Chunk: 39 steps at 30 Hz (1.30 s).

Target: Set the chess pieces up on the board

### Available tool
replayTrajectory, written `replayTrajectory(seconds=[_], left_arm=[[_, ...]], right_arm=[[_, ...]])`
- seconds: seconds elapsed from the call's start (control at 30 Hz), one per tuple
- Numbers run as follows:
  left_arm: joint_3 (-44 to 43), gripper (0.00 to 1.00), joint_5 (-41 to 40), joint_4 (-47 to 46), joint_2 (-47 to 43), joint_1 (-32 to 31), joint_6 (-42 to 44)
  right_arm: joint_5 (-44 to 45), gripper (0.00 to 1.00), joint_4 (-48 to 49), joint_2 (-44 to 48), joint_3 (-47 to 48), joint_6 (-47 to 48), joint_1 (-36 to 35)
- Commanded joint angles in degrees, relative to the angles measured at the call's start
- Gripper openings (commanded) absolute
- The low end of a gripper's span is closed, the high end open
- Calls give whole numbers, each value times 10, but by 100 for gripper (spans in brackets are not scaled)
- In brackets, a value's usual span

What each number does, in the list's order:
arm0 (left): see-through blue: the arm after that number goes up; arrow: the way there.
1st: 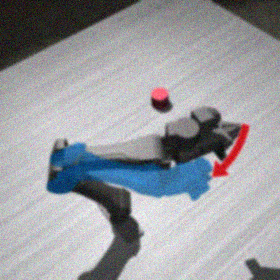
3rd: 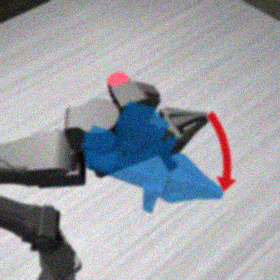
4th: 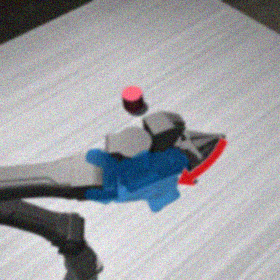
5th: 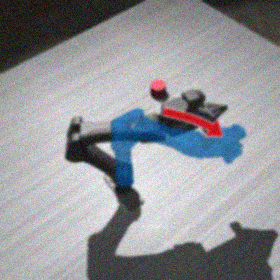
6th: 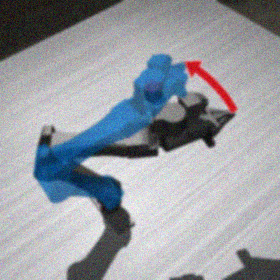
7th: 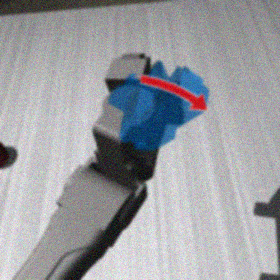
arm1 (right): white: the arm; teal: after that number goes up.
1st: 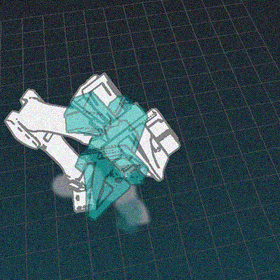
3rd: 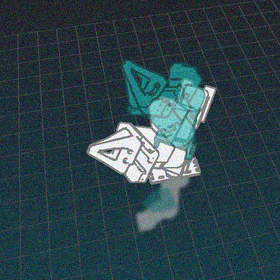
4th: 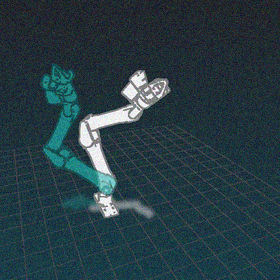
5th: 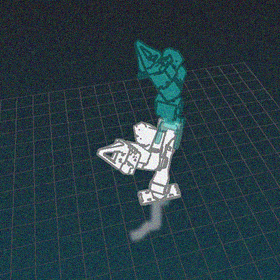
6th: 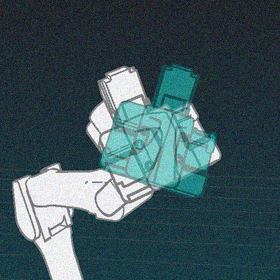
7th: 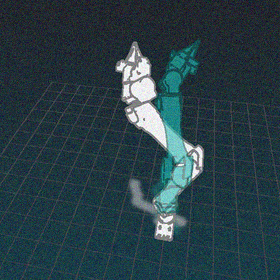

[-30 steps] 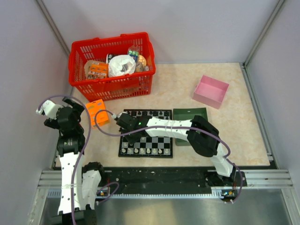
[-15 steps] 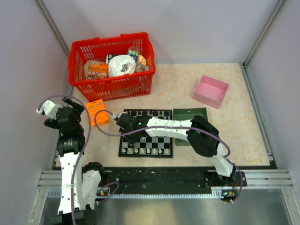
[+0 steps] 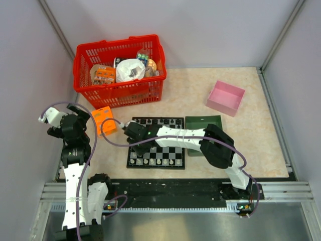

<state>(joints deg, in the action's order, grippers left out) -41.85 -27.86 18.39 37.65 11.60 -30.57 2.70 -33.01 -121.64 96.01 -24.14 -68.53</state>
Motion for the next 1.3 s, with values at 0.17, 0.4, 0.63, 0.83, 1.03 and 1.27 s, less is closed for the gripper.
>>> replayTrajectory(seconds=[0.17, 0.4, 0.63, 0.83, 1.03, 1.27], left_arm=[[0, 99, 3, -23, -6, 3, -5], [3, 99, 5, -25, -6, 3, -6], [1, 99, 5, -25, -6, 3, -5], [0, 99, 3, -24, -6, 3, -5], [-2, 99, 4, -25, -3, 3, -5], [-3, 99, 6, -26, -3, 3, -5]], right_arm=[[35, 34, 5, 53, 25, 15, -2], [59, 36, 7, 71, 31, 16, 25], [69, 37, 9, 50, 37, 18, 52], [56, 37, 8, 19, 50, 19, 66], [35, 36, 7, 4, 58, 19, 67], [35, 34, 8, -6, 53, 14, 67]])
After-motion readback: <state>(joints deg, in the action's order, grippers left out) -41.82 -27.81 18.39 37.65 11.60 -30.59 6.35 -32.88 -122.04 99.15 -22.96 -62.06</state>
